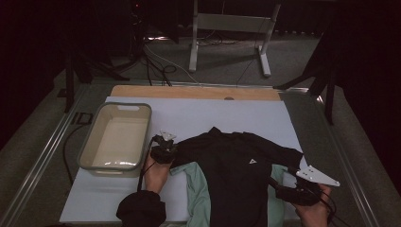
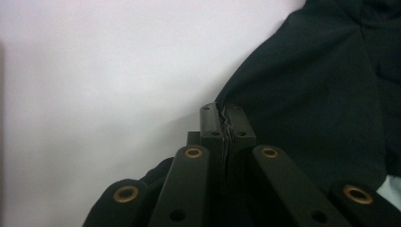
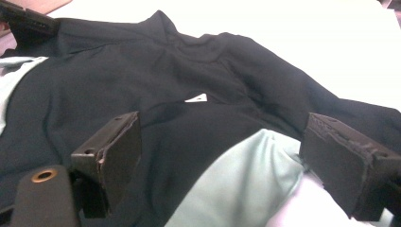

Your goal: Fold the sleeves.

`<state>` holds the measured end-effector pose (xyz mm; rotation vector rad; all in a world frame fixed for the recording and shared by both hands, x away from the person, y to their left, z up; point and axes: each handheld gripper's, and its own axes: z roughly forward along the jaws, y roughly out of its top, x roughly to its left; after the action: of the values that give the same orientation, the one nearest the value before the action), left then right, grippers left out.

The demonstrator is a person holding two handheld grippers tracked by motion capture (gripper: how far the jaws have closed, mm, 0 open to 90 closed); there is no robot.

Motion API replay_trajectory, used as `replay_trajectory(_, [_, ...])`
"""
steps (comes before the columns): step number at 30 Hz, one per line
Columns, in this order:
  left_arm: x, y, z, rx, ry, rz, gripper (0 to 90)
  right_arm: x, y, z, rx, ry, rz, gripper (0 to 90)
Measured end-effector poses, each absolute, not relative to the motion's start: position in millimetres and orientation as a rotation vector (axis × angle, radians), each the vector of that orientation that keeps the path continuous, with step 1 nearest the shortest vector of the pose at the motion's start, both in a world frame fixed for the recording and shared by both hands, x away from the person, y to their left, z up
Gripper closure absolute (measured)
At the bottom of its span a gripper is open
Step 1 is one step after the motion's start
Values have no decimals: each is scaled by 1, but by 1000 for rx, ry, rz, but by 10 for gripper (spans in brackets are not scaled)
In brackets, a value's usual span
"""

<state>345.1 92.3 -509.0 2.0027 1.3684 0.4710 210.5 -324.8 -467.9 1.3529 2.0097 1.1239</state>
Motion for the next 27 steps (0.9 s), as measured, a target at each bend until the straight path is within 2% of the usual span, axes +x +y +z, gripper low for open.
replay_trajectory(3, [346,92,-508,2002,1373,474,892,211,-325,-468,1350,2012,1122,139])
replay_trajectory(8, [343,93,-503,1981,1329,369,887,211,-324,-469,1351,2014,1122,140])
replay_trajectory(17, [337,86,-486,1978,1254,294,886,211,-323,-469,1351,2020,1120,139])
replay_trajectory(27, [333,72,-468,1990,1181,273,887,211,-323,-469,1349,2023,1121,139])
